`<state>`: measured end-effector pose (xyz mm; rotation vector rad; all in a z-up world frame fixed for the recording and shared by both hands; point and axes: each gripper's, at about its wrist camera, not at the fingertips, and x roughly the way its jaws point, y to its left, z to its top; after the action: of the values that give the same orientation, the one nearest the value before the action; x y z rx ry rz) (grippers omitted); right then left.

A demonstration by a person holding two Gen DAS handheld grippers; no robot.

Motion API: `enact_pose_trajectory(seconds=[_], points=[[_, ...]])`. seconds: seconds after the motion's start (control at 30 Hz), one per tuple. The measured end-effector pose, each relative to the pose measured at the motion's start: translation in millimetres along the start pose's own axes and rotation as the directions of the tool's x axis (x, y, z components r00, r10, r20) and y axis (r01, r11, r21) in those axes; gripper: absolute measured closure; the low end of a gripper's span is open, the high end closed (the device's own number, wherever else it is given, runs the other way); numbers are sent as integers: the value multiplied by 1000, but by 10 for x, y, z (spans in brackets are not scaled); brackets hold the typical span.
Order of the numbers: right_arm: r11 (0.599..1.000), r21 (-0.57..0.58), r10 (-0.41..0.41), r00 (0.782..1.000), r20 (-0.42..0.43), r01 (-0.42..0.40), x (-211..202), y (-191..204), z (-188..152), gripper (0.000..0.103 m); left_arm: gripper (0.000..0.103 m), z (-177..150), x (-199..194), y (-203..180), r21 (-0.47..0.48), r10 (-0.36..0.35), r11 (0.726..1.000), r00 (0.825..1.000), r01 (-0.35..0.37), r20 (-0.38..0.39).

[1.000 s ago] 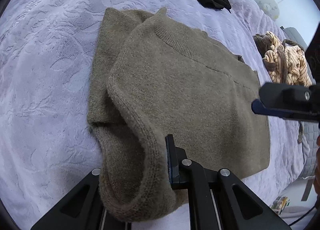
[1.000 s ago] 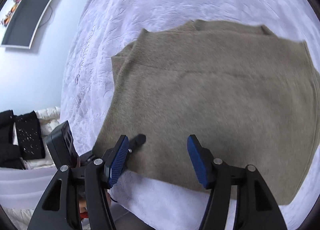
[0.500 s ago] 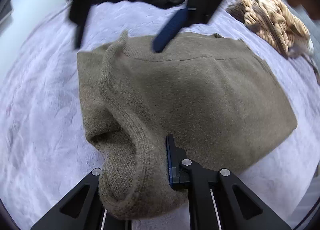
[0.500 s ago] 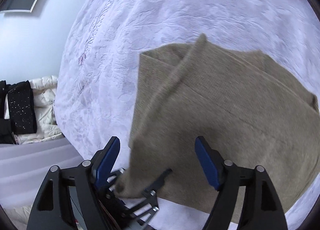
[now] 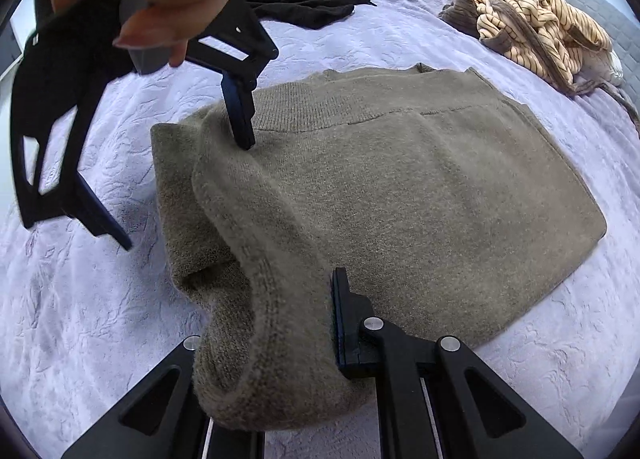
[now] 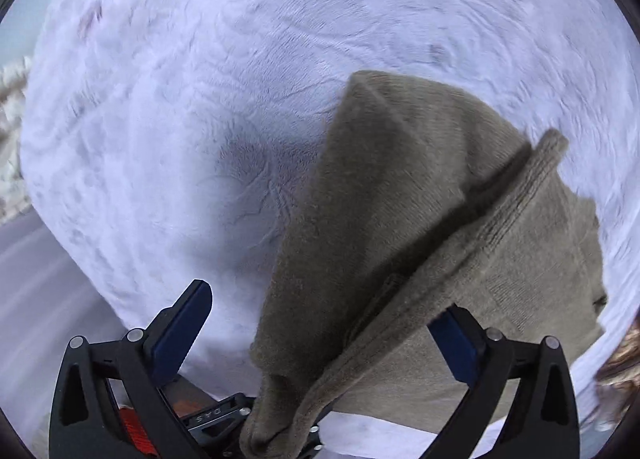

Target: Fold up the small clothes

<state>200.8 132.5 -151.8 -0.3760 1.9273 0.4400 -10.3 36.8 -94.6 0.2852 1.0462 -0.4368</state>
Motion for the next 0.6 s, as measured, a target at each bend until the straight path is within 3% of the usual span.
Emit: enact_pose_trajectory(seconds=[0.1,0.13,0.17,0.2,0.23,0.27,0.33,0.43,0.5,0.6], points=[[998,39,-46,999,-7,46,69,-60,51,1,91,7,-32,-36,21,12,1000,1000,-12,13],[997,68,-40,999,6,40,64,-124,43,8,91,10,-44,-40,24,14,1000,1000,-15,15],[995,87,-41,999,28,38,33,-184,19,37,91,17,-58,-40,23,15,1000,1000,-16,15],[993,110,-52,997,56,45,-9,-264,-25,57,91,24,-75,-30,16,18,1000,1000,-18,15],[992,126,-13,995,96,0,-69,-357,-93,72,91,34,-96,-11,6,12,1000,1000,-12,15],[989,130,47,988,144,-66,-142,-444,-179,82,91,50,-129,9,-8,4,1000,1000,-4,16],[982,134,103,969,227,-136,-275,-600,-371,86,91,89,-198,17,-22,-9,1000,1000,9,23],[954,110,224,910,349,-277,-467,-858,-725,87,91,179,-361,-77,2,-22,1000,999,22,49],[926,96,294,859,419,-364,-573,-1037,-955,87,91,261,-481,-204,37,-23,999,997,20,72],[877,72,372,766,525,-475,-706,-1381,-1355,87,91,419,-637,-435,82,-35,996,994,27,99]])
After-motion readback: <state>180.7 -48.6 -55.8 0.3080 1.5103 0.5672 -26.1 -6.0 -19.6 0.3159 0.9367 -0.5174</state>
